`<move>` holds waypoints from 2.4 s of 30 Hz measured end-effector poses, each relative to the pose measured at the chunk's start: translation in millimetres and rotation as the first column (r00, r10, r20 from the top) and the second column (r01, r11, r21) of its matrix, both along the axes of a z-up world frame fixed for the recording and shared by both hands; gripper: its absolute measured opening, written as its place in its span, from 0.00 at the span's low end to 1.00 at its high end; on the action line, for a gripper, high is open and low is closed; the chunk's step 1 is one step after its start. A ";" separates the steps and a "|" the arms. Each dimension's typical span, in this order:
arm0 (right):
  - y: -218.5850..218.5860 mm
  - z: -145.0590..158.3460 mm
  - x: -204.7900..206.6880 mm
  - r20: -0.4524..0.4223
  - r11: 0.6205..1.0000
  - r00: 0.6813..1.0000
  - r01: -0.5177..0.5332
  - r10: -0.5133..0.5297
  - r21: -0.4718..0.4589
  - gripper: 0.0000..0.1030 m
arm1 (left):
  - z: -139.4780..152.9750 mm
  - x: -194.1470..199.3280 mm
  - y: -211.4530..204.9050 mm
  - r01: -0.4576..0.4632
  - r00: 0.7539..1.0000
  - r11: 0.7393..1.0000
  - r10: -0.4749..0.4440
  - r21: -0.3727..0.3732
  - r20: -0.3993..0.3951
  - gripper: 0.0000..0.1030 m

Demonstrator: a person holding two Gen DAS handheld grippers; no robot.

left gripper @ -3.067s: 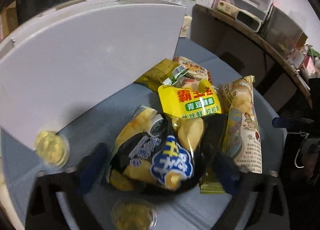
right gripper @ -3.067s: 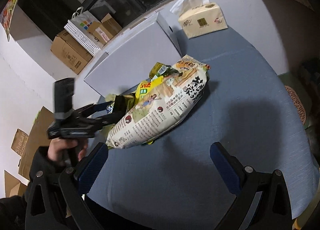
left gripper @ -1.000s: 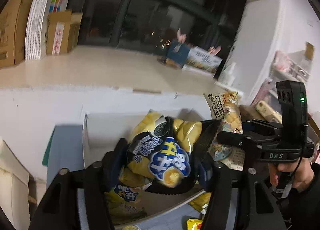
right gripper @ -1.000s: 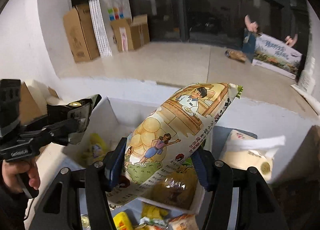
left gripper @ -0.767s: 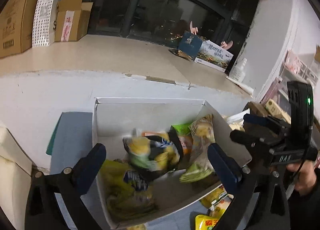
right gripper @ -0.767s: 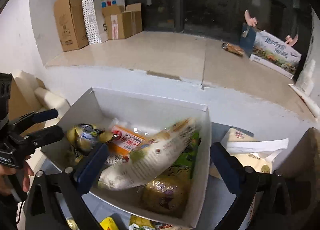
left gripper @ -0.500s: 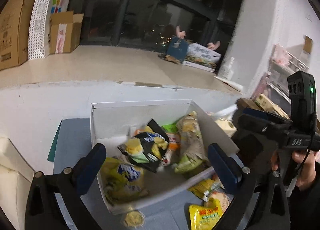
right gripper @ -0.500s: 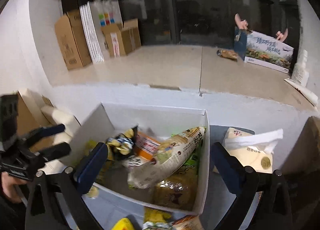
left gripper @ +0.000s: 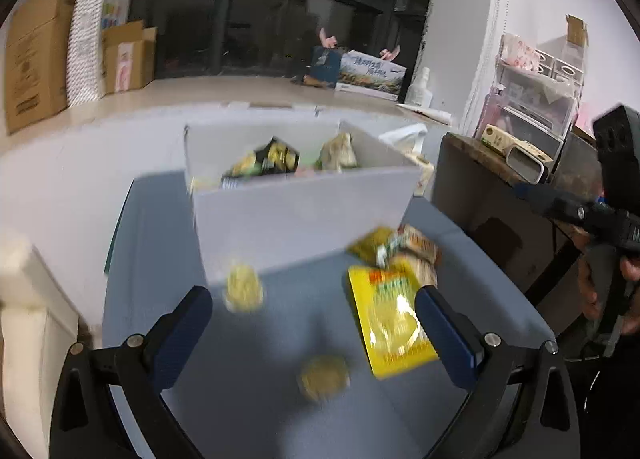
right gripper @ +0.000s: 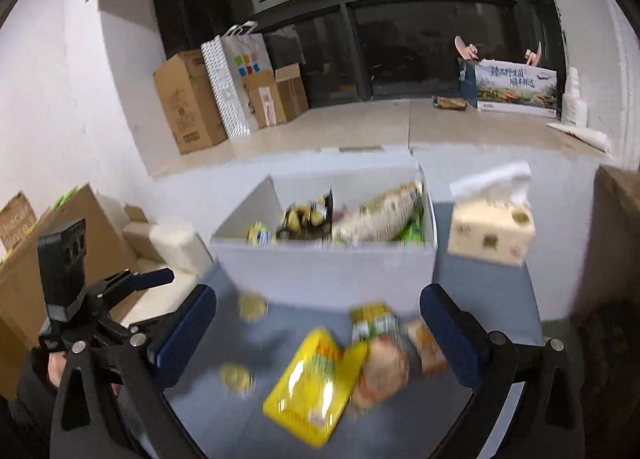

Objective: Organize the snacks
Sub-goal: 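Move both tools back over the remaining snacks on the table, then grasp a jelly cup with the left tool while the right grasps the yellow sauce packet, then drop the jelly cup and yellow sauce packet into the box with both tools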

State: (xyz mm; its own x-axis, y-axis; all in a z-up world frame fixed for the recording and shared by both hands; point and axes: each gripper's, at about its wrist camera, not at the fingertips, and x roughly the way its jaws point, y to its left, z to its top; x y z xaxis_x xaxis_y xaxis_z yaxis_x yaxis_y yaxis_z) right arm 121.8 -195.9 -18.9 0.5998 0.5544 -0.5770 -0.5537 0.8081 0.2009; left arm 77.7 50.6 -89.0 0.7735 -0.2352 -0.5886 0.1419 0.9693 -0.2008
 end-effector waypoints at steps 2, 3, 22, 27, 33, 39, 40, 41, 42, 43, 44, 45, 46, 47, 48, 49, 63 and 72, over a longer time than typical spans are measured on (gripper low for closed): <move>-7.1 -9.6 -15.2 -0.005 1.000 1.000 0.007 -0.007 -0.010 1.00 | -9.0 -15.1 -4.3 -0.009 1.000 1.000 0.009 -0.014 -0.007 1.00; -10.6 -15.2 -22.5 -0.015 1.000 1.000 0.014 -0.014 -0.014 1.00 | -12.6 -20.6 -7.1 -0.006 1.000 1.000 0.006 -0.013 -0.006 1.00; -47.3 -47.5 -62.3 -0.063 0.992 0.990 0.121 -0.123 -0.022 1.00 | -74.8 8.9 -38.9 0.029 0.987 0.992 -0.009 0.124 -0.159 1.00; -41.1 -56.4 -64.2 -0.083 0.993 0.990 0.109 -0.113 -0.052 1.00 | -84.2 10.6 -43.2 0.059 0.987 0.986 -0.034 0.157 -0.156 0.60; -33.4 -61.7 -63.1 -0.093 0.991 0.990 0.099 -0.108 -0.093 1.00 | -88.6 10.6 -38.6 0.047 0.987 0.987 -0.022 0.155 -0.162 0.37; -28.5 -66.9 -58.3 -0.116 0.990 0.988 0.085 -0.098 -0.113 1.00 | -66.7 -2.9 -35.2 0.044 0.994 0.992 -0.031 0.120 -0.108 0.37; -26.2 -69.5 -55.7 -0.124 0.990 0.988 0.079 -0.094 -0.120 1.00 | -59.3 -7.4 -34.3 0.038 0.996 0.992 -0.027 0.118 -0.089 0.37; -24.4 -71.1 -53.8 -0.129 0.990 0.988 0.072 -0.088 -0.123 1.00 | -53.5 -10.6 -33.3 0.036 0.997 0.994 -0.028 0.107 -0.075 0.37; -21.3 -73.9 -50.4 -0.137 0.990 0.987 0.060 -0.078 -0.130 1.00 | -44.4 -15.5 -30.8 0.029 0.998 0.996 -0.024 0.089 -0.054 0.37; -16.6 -77.3 -45.8 -0.147 0.989 0.987 0.048 -0.069 -0.141 1.00 | -36.7 -19.3 -28.7 0.024 0.999 0.997 -0.021 0.075 -0.037 0.37; -11.9 -80.1 -41.7 -0.150 0.987 0.987 0.038 -0.062 -0.155 1.00 | -28.8 -22.9 -26.7 0.020 1.000 0.998 -0.019 0.065 -0.019 0.37; -6.1 -83.2 -37.2 -0.148 0.985 0.988 0.023 -0.048 -0.169 1.00 | -19.1 -27.8 -24.5 0.015 1.000 0.998 -0.015 0.053 0.003 0.37; 0.3 -86.7 -32.6 -0.147 0.983 0.989 0.006 -0.034 -0.185 1.00 | -12.1 -30.9 -22.8 0.011 1.000 0.999 -0.012 0.043 0.020 0.37; 6.8 -90.0 -27.5 -0.146 0.979 0.989 -0.003 -0.028 -0.205 1.00 | -1.9 -37.3 -20.9 0.005 0.999 0.999 -0.007 0.036 0.049 0.37; 13.6 -93.5 -22.4 -0.145 0.975 0.989 -0.014 -0.018 -0.220 1.00 | 4.0 -39.5 -20.8 0.001 0.998 0.999 -0.003 0.038 0.064 0.37; 21.8 -97.7 -17.0 -0.146 0.972 0.989 -0.029 -0.006 -0.233 1.00 | 9.5 -43.5 -19.8 -0.004 0.997 0.999 0.001 0.039 0.079 0.37; 98.3 -142.3 28.9 -0.151 0.901 0.986 -0.005 -0.067 -0.434 1.00 | 18.0 -61.2 -0.1 -0.041 0.993 0.999 0.042 -0.010 0.115 0.37; 93.4 -127.3 12.8 -0.140 0.934 0.989 -0.083 0.036 -0.348 0.30 | 11.6 -61.7 0.6 -0.039 0.993 0.999 0.042 -0.029 0.108 0.37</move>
